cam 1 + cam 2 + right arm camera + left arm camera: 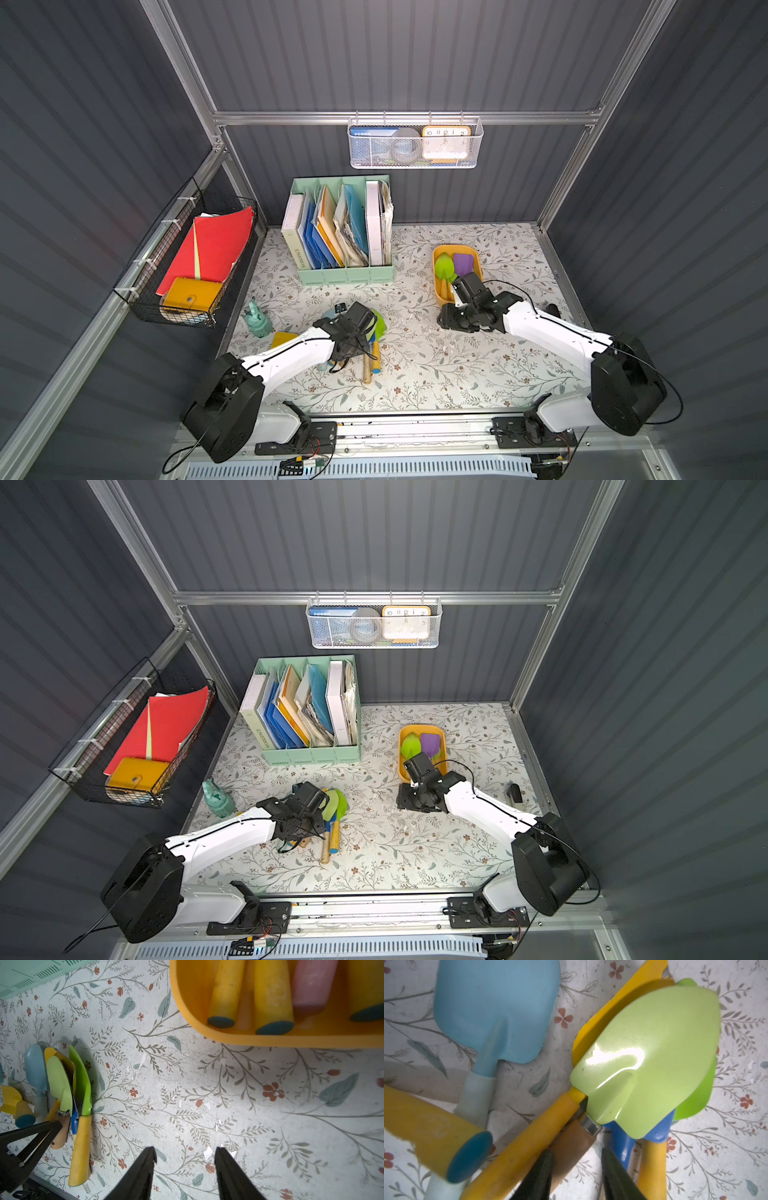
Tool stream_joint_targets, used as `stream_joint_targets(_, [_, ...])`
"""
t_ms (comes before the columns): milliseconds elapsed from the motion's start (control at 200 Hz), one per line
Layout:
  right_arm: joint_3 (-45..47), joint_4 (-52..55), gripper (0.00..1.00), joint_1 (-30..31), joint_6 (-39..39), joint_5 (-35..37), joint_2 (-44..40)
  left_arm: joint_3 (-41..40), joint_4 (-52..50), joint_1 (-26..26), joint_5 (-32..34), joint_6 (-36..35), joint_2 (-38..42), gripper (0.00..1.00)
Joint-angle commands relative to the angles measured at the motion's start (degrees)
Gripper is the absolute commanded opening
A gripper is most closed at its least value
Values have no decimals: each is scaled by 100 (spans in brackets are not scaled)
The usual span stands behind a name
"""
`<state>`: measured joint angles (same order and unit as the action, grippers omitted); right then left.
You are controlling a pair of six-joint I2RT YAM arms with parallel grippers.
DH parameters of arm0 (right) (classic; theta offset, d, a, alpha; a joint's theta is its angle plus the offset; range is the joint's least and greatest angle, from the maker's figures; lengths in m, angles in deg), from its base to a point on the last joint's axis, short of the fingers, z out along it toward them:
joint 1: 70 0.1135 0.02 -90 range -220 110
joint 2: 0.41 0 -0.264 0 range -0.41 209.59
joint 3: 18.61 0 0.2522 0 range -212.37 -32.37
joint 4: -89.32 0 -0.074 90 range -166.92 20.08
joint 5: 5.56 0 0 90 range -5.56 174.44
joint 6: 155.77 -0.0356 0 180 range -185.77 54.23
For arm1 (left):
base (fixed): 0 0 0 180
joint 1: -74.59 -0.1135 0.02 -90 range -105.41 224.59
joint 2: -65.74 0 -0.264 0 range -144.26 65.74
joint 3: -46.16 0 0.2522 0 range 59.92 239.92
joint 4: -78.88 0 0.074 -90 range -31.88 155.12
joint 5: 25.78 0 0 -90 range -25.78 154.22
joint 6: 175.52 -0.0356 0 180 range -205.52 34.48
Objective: Put the shovel into the storage box
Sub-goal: Pick up the shovel from the center of the board.
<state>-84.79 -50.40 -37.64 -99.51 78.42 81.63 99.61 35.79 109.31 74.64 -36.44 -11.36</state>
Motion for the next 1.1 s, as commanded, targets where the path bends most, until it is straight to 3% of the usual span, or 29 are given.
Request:
stream_joint_targets(0, [98, -23, 52, 33, -78, 31, 17, -218, -47, -21, -192, 31, -27, 42])
stream_joint_targets(170, [127, -21, 52, 31, -110, 39, 39, -319, -100, -18, -250, 31, 105, 38])
stream_joint_targets(630, [163, -216, 52, 57, -151, 10, 106, -624, -39, 311, -389, 334, 266, 39])
stream_joint_targets(1096, [154, -183, 53, 95, -186, -30, -67, -141, -217, 545, -275, 350, 417, 13])
